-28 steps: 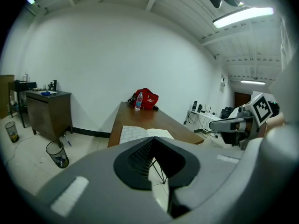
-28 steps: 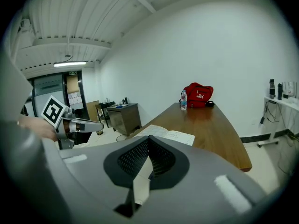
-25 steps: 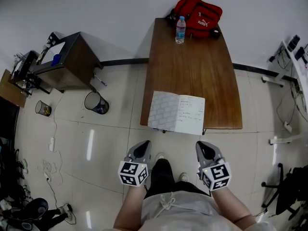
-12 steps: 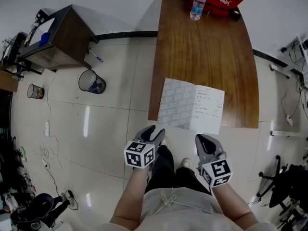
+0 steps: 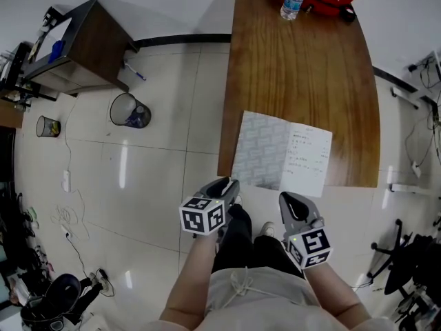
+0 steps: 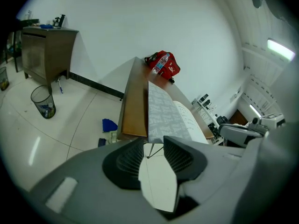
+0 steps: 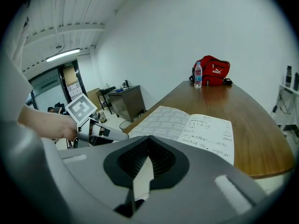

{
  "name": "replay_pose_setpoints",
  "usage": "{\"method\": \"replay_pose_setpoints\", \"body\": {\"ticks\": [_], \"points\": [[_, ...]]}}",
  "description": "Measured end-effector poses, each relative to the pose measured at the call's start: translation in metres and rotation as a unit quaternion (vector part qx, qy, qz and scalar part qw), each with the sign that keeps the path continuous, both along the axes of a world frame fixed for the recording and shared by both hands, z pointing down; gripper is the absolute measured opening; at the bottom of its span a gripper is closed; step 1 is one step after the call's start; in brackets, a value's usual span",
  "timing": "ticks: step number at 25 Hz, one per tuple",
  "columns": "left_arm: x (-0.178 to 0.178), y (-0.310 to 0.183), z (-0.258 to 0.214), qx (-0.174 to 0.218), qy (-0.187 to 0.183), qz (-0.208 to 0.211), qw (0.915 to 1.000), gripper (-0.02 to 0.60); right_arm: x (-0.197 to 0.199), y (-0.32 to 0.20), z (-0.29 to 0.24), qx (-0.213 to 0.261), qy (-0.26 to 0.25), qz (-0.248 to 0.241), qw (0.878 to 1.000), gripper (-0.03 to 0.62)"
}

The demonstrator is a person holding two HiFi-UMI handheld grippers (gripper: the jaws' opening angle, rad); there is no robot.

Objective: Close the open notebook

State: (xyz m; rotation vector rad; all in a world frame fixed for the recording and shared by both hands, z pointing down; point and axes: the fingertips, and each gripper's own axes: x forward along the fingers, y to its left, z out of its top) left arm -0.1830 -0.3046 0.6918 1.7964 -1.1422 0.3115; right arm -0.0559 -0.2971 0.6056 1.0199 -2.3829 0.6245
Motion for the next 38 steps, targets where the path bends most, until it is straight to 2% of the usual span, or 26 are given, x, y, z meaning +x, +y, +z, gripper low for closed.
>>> {"method": "replay_pose_setpoints", "body": {"ticks": [3, 5, 9, 12, 20, 25, 28, 34, 38], "points": [[0.004, -0.001, 0.002, -0.015, 0.015, -0.005, 0.9998, 0.141, 0.001, -0.004, -0.001, 0.002, -0.001, 0.003, 1.0, 0.008], [0.004, -0.003, 0.002, -0.017, 0.01, -0.008, 0.9998, 0.134, 0.002, -0.005, -0.001, 0.002, -0.001, 0.005, 1.0, 0.008], [0.004, -0.005, 0.0, -0.011, 0.018, -0.007, 0.9998, 0.073, 0.007, -0.003, 0.003, -0.001, 0.0, 0.006, 1.0, 0.008], [0.008, -0.005, -0.012, 0.006, 0.021, -0.003, 0.9998, 0.027, 0.013, 0.001, 0.003, -0.001, -0.001, 0.008, 1.0, 0.006], [0.029, -0.003, -0.069, 0.073, 0.003, 0.021, 0.9971, 0.02, 0.032, 0.011, -0.018, 0.02, -0.012, 0.019, 1.0, 0.006], [0.075, 0.003, -0.112, 0.129, -0.031, 0.08, 0.9879, 0.021, 0.053, 0.02, -0.04, 0.042, -0.021, 0.035, 0.998, 0.008], [0.11, 0.006, -0.123, 0.149, -0.048, 0.114, 0.9811, 0.023, 0.075, 0.029, -0.049, 0.05, -0.023, 0.054, 0.997, 0.008], [0.173, 0.008, -0.116, 0.153, -0.057, 0.138, 0.9769, 0.026, 0.135, 0.048, -0.054, 0.05, -0.024, 0.108, 0.993, 0.008], [0.21, 0.008, -0.099, 0.153, -0.083, 0.158, 0.9718, 0.029, 0.173, 0.059, -0.044, 0.041, -0.02, 0.141, 0.989, 0.008]]}}
